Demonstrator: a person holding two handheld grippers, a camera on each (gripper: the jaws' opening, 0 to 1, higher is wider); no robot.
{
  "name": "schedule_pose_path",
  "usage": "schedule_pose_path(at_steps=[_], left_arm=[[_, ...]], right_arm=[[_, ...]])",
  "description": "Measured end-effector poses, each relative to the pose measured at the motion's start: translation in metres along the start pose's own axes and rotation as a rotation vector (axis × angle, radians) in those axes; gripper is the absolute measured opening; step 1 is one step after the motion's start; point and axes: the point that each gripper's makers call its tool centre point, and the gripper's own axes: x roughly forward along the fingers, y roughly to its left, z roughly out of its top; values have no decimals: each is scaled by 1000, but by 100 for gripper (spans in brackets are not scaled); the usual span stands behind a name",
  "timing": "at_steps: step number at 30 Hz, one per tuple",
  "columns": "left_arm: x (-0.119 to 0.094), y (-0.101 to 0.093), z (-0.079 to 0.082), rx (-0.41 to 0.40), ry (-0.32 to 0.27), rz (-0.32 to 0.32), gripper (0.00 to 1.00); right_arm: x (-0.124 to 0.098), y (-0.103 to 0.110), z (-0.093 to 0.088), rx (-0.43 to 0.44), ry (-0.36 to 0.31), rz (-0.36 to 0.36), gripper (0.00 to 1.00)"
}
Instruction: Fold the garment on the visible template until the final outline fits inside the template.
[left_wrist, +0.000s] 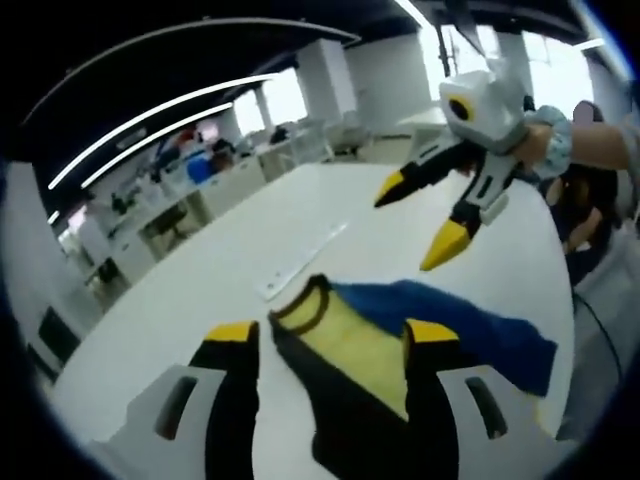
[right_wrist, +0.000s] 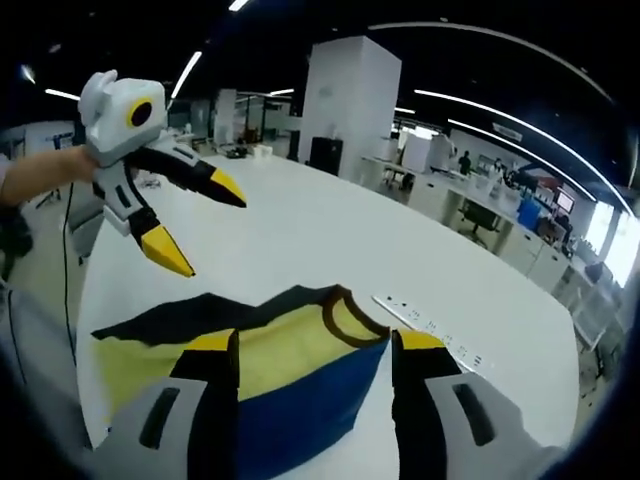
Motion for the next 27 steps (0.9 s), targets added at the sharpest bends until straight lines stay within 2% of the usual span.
schedule_pose_path(at_steps=[6, 8, 11, 17, 27], left_arm=[[-14, -19, 13, 20, -49, -46, 58], [-16, -22, 14, 17, -49, -57, 60], [-25, -32, 13, 10, -53, -71, 65], [-30, -34, 9, -4, -61, -98, 64], [-58, -49, 5, 11, -82, -127, 70]], right_arm=[[-14, 13, 5, 9, -27, 18, 67], [-17, 17, 4, 6, -28, 23, 70], [-20, 19, 2, 7, -29, 30, 71], [-33, 36, 3, -1, -46, 53, 69], [-54, 56, 7, -15, -78, 88, 72]])
